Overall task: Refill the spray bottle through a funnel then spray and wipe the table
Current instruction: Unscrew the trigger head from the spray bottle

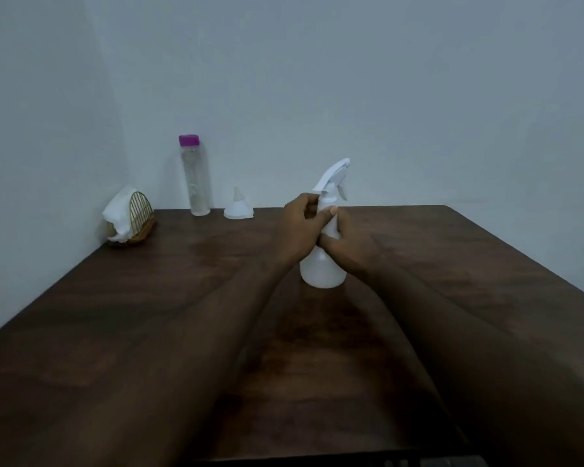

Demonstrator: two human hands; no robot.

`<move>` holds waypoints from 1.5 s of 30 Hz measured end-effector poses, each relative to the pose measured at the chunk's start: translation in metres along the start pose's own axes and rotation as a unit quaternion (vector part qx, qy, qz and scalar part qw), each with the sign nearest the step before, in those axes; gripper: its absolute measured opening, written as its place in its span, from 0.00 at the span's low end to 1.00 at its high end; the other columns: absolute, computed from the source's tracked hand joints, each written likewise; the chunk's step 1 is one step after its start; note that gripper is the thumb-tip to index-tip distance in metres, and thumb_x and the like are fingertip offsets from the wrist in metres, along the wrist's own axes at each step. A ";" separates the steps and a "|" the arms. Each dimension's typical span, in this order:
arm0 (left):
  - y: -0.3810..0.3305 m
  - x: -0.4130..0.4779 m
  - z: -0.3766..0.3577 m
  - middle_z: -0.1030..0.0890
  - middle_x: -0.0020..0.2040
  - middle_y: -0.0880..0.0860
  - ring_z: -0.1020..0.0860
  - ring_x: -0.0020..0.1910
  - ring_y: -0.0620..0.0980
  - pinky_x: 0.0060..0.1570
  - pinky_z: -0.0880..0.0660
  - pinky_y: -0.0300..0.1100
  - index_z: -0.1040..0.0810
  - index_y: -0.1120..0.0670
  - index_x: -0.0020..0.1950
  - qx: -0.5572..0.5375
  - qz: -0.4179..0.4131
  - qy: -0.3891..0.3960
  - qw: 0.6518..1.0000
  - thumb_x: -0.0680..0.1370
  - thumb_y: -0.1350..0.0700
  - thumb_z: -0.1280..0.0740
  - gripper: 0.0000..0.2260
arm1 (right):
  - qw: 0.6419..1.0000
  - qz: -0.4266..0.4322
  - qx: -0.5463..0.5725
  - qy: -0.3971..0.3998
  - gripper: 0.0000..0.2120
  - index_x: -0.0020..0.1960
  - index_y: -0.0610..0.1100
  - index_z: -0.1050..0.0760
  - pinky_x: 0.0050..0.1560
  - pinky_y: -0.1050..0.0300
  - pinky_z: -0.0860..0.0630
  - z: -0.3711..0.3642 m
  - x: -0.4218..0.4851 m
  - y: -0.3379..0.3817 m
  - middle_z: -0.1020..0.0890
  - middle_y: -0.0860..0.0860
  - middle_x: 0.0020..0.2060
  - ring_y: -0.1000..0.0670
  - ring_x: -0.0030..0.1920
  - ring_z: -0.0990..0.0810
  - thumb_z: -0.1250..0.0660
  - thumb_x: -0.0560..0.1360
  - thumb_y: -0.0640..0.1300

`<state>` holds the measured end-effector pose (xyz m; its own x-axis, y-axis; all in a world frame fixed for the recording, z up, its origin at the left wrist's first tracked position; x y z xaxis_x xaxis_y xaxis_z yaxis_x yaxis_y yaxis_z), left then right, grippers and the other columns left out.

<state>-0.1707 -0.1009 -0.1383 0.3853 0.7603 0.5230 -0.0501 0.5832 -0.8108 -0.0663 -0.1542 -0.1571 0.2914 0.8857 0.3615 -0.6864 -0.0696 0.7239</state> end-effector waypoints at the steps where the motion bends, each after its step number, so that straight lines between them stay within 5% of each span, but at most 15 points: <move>1: 0.003 -0.001 0.000 0.18 0.51 0.50 0.20 0.49 0.43 0.48 0.23 0.37 0.24 0.56 0.58 0.000 0.008 -0.006 1.000 0.77 0.50 0.31 0.13 | 0.998 0.002 0.059 0.011 0.19 0.63 0.46 0.25 0.58 0.46 0.22 0.001 -0.004 0.001 0.18 0.48 0.54 0.48 0.55 0.19 0.34 0.73 0.47; 4: 0.011 -0.002 0.002 0.20 0.49 0.48 0.21 0.48 0.42 0.47 0.22 0.39 0.29 0.52 0.57 0.008 0.020 -0.030 0.999 0.76 0.50 0.30 0.14 | 0.968 -0.024 0.245 -0.055 0.18 0.62 0.45 0.28 0.57 0.48 0.20 0.009 -0.007 0.002 0.18 0.47 0.54 0.48 0.56 0.18 0.34 0.72 0.45; 8: 0.015 -0.012 0.003 0.25 0.43 0.42 0.23 0.43 0.38 0.39 0.28 0.26 0.32 0.52 0.54 0.045 -0.001 -0.075 0.996 0.74 0.55 0.27 0.16 | 0.973 -0.001 0.226 -0.053 0.17 0.57 0.42 0.25 0.51 0.53 0.19 0.006 0.004 0.026 0.16 0.49 0.49 0.51 0.49 0.15 0.28 0.74 0.50; 11: 0.024 -0.023 0.004 0.27 0.44 0.40 0.25 0.45 0.39 0.45 0.30 0.26 0.31 0.53 0.57 0.053 0.008 -0.094 0.994 0.74 0.56 0.28 0.16 | 0.974 0.018 0.210 -0.081 0.16 0.53 0.39 0.23 0.48 0.53 0.17 0.000 0.013 0.034 0.15 0.47 0.45 0.51 0.46 0.15 0.25 0.73 0.49; 14: 0.037 -0.033 0.000 0.25 0.50 0.44 0.26 0.49 0.42 0.49 0.30 0.36 0.31 0.53 0.61 0.070 0.047 -0.092 0.992 0.72 0.48 0.29 0.22 | 0.973 0.033 0.220 -0.054 0.14 0.54 0.38 0.22 0.49 0.56 0.18 -0.006 0.017 0.030 0.15 0.47 0.46 0.52 0.46 0.15 0.28 0.76 0.48; 18: 0.039 -0.041 0.000 0.25 0.51 0.46 0.26 0.47 0.39 0.47 0.29 0.30 0.31 0.53 0.63 0.119 0.039 -0.117 0.985 0.68 0.37 0.28 0.31 | 0.963 0.026 0.264 0.037 0.13 0.55 0.42 0.20 0.56 0.45 0.20 -0.003 0.019 0.015 0.15 0.45 0.49 0.46 0.51 0.16 0.34 0.79 0.51; 21: 0.039 -0.044 -0.003 0.26 0.56 0.49 0.27 0.52 0.40 0.52 0.32 0.33 0.46 0.53 0.76 0.056 0.098 -0.076 0.991 0.70 0.43 0.26 0.42 | 0.935 0.010 0.345 0.075 0.12 0.57 0.43 0.21 0.61 0.41 0.23 0.000 0.012 0.010 0.16 0.44 0.50 0.45 0.52 0.18 0.38 0.82 0.49; 24: 0.039 -0.041 -0.005 0.21 0.56 0.51 0.23 0.55 0.45 0.55 0.27 0.42 0.55 0.51 0.78 0.036 0.087 -0.083 0.992 0.70 0.44 0.26 0.48 | 0.939 0.021 0.337 0.058 0.14 0.55 0.45 0.20 0.58 0.39 0.22 -0.003 0.004 0.015 0.16 0.42 0.49 0.40 0.51 0.16 0.38 0.80 0.53; 27: 0.034 -0.038 -0.003 0.20 0.53 0.49 0.21 0.51 0.41 0.49 0.26 0.36 0.55 0.50 0.78 0.030 0.067 -0.097 0.993 0.70 0.46 0.25 0.48 | 0.930 0.039 0.363 0.052 0.14 0.56 0.37 0.24 0.50 0.45 0.19 -0.008 -0.001 0.023 0.18 0.35 0.45 0.39 0.45 0.17 0.39 0.81 0.48; 30: 0.032 -0.038 -0.004 0.19 0.57 0.48 0.22 0.52 0.38 0.49 0.28 0.32 0.57 0.48 0.78 0.015 0.066 -0.073 0.995 0.71 0.48 0.25 0.49 | 0.931 0.062 0.357 0.036 0.11 0.57 0.34 0.26 0.43 0.54 0.18 -0.005 -0.006 0.029 0.19 0.40 0.40 0.47 0.39 0.17 0.38 0.82 0.42; 37: 0.027 -0.035 -0.002 0.22 0.61 0.42 0.28 0.45 0.20 0.44 0.32 0.18 0.59 0.52 0.79 0.021 0.036 -0.060 0.997 0.72 0.51 0.25 0.49 | 0.945 0.043 0.324 0.000 0.08 0.57 0.39 0.24 0.53 0.44 0.19 -0.005 -0.003 0.025 0.15 0.44 0.42 0.46 0.43 0.16 0.35 0.81 0.42; 41: 0.022 -0.030 -0.006 0.20 0.60 0.51 0.27 0.51 0.32 0.44 0.32 0.20 0.54 0.53 0.79 0.052 0.018 -0.081 0.995 0.73 0.50 0.27 0.44 | 0.941 0.016 0.334 -0.055 0.13 0.58 0.40 0.24 0.55 0.38 0.20 -0.005 0.001 0.022 0.15 0.45 0.43 0.45 0.46 0.15 0.32 0.77 0.46; 45: 0.026 -0.029 -0.005 0.26 0.58 0.41 0.29 0.50 0.29 0.44 0.35 0.20 0.52 0.52 0.79 0.051 0.009 -0.093 0.994 0.74 0.49 0.28 0.43 | 0.941 0.028 0.330 -0.073 0.14 0.57 0.42 0.24 0.53 0.38 0.19 -0.010 -0.002 0.021 0.15 0.42 0.45 0.42 0.47 0.15 0.31 0.76 0.48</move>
<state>-0.1784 -0.1098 -0.1761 0.2068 0.8052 0.5558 -0.1521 0.5876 -0.7947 -0.0879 -0.1525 -0.1484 0.3879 0.8032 0.4520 -0.1549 -0.4267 0.8910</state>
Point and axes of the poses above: each hand's wrist, its own x-axis towards the middle knuckle, its own z-axis out of the back of the hand, y = z × x, the point moved 5 cm from there along x, towards the middle knuckle
